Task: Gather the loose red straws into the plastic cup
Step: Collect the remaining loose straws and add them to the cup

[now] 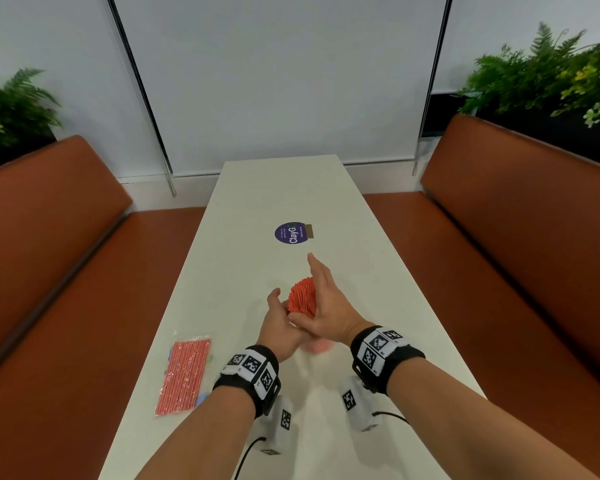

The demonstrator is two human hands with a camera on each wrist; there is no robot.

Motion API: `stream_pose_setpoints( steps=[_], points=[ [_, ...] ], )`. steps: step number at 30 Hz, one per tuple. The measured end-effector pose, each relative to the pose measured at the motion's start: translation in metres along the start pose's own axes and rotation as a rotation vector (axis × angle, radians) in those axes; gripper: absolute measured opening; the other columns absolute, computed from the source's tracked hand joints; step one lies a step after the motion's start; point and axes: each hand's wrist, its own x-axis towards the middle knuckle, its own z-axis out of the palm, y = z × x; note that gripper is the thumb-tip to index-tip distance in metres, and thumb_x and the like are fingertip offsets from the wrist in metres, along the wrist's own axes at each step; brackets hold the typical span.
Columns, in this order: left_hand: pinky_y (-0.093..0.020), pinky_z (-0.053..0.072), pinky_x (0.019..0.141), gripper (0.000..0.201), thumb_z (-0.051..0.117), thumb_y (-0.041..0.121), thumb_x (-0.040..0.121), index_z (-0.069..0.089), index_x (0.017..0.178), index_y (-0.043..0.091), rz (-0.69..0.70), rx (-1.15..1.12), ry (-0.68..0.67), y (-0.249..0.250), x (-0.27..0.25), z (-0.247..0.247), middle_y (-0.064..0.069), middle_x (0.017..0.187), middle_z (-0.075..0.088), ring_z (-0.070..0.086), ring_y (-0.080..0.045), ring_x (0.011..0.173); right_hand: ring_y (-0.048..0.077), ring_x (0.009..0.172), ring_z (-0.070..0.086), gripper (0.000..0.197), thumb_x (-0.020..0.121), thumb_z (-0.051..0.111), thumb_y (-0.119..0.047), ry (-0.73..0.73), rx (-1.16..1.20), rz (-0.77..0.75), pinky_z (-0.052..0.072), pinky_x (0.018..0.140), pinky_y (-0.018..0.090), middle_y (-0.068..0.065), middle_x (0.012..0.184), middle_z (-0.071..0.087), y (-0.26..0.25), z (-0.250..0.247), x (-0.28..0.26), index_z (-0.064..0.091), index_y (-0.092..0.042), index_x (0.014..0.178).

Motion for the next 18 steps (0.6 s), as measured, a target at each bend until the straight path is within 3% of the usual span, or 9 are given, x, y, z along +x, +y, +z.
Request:
stream_pose_setpoints(
  steps=[3,5,6,7,9,11,13,15,18],
  points=[
    [-0.041,0.050,0.099,0.107,0.085,0.026,0.048,0.030,0.140,0.019,0.030,-0.028,0.017,-0.006,-0.004,0.001,0.001,0.124,0.060,0.059,-0.017,0.115,0.022,0.132,0.039,0.072,0.087,0.059,-0.025,0.021,-0.112,0.002,0.033,0.110,0.026,0.011,0.146,0.031,-0.007,0.005,0.007,0.023,-0.004,0.146],
    [-0.039,0.053,0.095,0.092,0.084,0.031,0.048,0.044,0.131,0.028,0.057,-0.044,0.009,-0.008,-0.006,0.001,0.007,0.120,0.062,0.060,-0.014,0.113,0.024,0.109,0.055,0.038,0.093,0.051,-0.018,0.162,-0.168,0.000,0.046,0.099,0.033,0.013,0.127,0.046,-0.008,0.006,0.009,0.048,0.002,0.125],
    [-0.039,0.054,0.094,0.090,0.083,0.033,0.048,0.047,0.130,0.029,0.066,-0.048,0.000,-0.009,-0.006,0.001,0.007,0.119,0.063,0.061,-0.014,0.112,0.025,0.101,0.057,0.028,0.095,0.047,-0.015,0.214,-0.175,0.010,0.049,0.094,0.033,0.014,0.119,0.050,-0.007,0.006,0.008,0.052,0.003,0.116],
    [-0.040,0.054,0.094,0.090,0.083,0.035,0.048,0.049,0.131,0.029,0.071,-0.047,-0.009,-0.009,-0.006,0.001,0.007,0.119,0.064,0.062,-0.015,0.111,0.025,0.100,0.058,0.025,0.096,0.043,-0.013,0.241,-0.177,0.017,0.048,0.094,0.029,0.014,0.117,0.052,-0.007,0.005,0.006,0.053,0.003,0.114],
    [-0.038,0.054,0.095,0.087,0.081,0.036,0.052,0.049,0.133,0.032,0.085,-0.008,-0.020,-0.010,-0.006,0.000,0.009,0.118,0.065,0.062,-0.014,0.111,0.026,0.116,0.052,0.034,0.099,0.037,-0.016,0.213,-0.186,0.028,0.039,0.100,0.022,0.014,0.128,0.050,-0.008,0.005,0.003,0.048,-0.002,0.128],
    [-0.033,0.051,0.095,0.080,0.078,0.034,0.058,0.048,0.132,0.033,0.092,0.036,-0.039,-0.011,-0.006,0.000,0.012,0.119,0.064,0.060,-0.010,0.113,0.027,0.130,0.041,0.045,0.099,0.033,-0.029,0.154,-0.235,-0.009,0.035,0.106,0.031,0.014,0.143,0.043,-0.011,0.006,0.001,0.039,-0.011,0.141],
    [-0.027,0.048,0.093,0.073,0.076,0.034,0.061,0.047,0.128,0.031,0.081,0.078,-0.045,-0.011,-0.007,0.000,0.009,0.122,0.061,0.057,-0.012,0.116,0.033,0.131,0.042,0.054,0.094,0.032,-0.039,0.078,-0.374,-0.075,0.037,0.108,0.041,0.018,0.143,0.046,-0.010,0.012,0.003,0.045,-0.011,0.138],
    [-0.028,0.047,0.093,0.074,0.074,0.035,0.063,0.044,0.131,0.032,0.099,0.131,-0.048,-0.009,-0.007,0.000,0.005,0.123,0.058,0.056,-0.014,0.116,0.039,0.126,0.050,0.047,0.092,0.040,-0.029,0.047,-0.480,-0.077,0.040,0.107,0.045,0.022,0.132,0.056,-0.006,0.017,0.008,0.054,-0.002,0.129],
    [-0.035,0.047,0.101,0.089,0.072,0.035,0.068,0.030,0.146,0.028,0.117,0.189,-0.062,-0.003,-0.009,0.000,0.003,0.128,0.051,0.051,-0.013,0.117,0.037,0.136,0.040,0.048,0.090,0.049,-0.014,0.007,-0.578,-0.002,0.029,0.115,0.045,0.020,0.141,0.049,-0.012,0.013,0.010,0.043,0.001,0.136]
  ],
)
